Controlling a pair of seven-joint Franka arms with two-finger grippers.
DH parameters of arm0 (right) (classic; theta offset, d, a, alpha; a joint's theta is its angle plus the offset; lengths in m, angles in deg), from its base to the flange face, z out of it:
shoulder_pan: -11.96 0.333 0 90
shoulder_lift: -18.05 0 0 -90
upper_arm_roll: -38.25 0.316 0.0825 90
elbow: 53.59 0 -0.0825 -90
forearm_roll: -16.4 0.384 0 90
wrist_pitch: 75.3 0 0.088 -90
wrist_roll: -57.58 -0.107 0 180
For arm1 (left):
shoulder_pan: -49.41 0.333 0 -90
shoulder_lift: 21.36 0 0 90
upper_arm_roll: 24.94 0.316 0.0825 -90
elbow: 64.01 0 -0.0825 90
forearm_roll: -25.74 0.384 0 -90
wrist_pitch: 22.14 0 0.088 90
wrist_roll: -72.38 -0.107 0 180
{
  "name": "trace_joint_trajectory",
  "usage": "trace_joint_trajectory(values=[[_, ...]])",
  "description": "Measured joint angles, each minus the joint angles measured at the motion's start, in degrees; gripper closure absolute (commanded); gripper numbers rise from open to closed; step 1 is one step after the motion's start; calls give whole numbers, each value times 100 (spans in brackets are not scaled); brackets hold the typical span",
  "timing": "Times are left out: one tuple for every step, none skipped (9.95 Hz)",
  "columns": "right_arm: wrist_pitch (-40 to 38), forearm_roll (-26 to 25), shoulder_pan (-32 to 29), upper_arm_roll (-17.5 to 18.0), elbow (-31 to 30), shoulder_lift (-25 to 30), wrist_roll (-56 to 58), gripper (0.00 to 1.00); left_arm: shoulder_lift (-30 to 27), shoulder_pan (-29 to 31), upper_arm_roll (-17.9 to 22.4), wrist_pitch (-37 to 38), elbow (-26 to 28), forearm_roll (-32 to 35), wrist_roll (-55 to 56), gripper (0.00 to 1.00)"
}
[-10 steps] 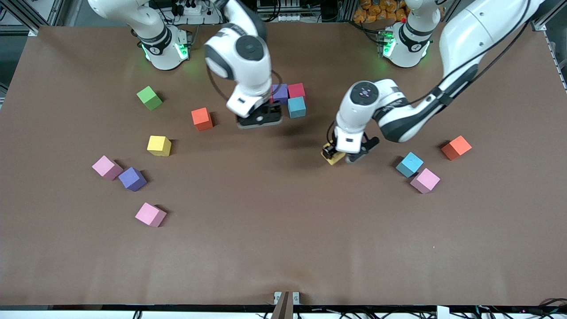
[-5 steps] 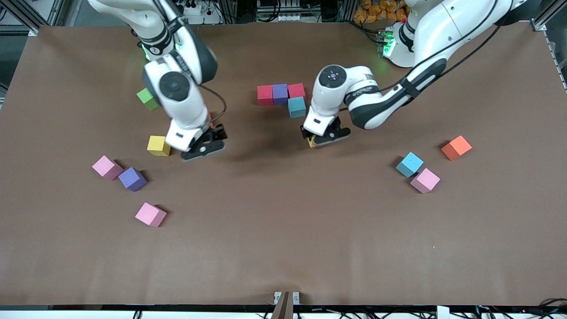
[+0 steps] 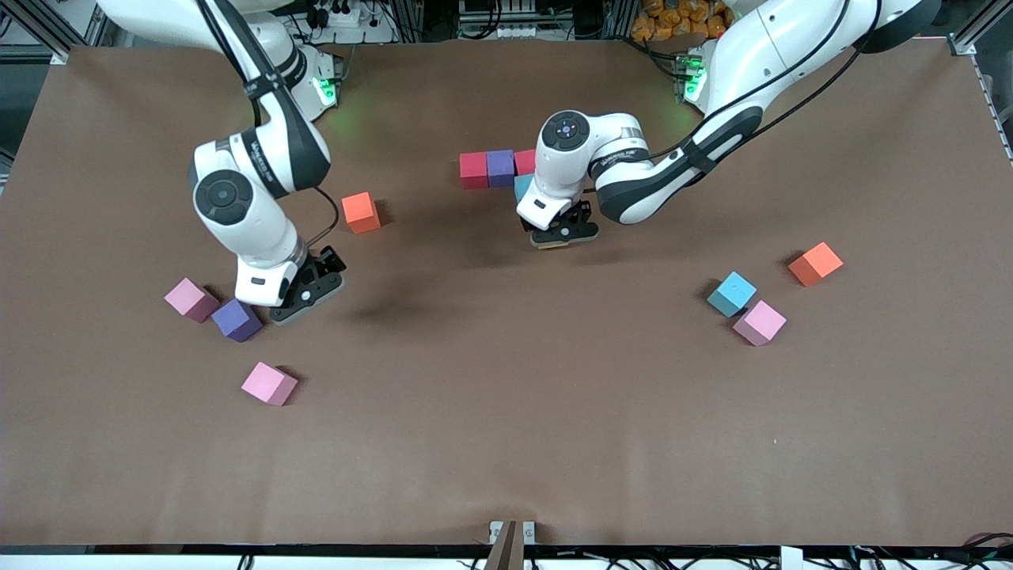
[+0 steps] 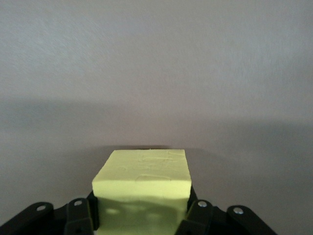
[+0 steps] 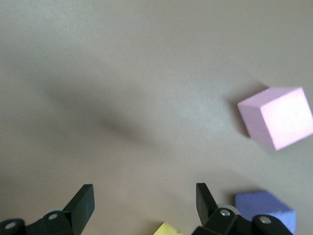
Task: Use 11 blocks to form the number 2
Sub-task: 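Place the yellow cube by the cyan cube while the right gripper grasps pink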
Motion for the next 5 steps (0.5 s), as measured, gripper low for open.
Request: trace_joint_trajectory(values=[[235,-87,-102,-3,29,-178,356,7,40,-69,6,0,-10,-11,-54,100],[363,-260,-240,-6,143,-388,792,7,79,-151,10,0,-28,-38,-60,100],[402,-357,-426,-11,341,-594,1183,7,116,-268,29,0,-88,-126,-60,100],[394,-361,-656,-14,592,-777,1535,7,133,-432,116,0,-177,-242,-60,100],[352,-365,-857,-14,871,-953,1853,7,135,-645,287,0,-255,-324,-61,100]])
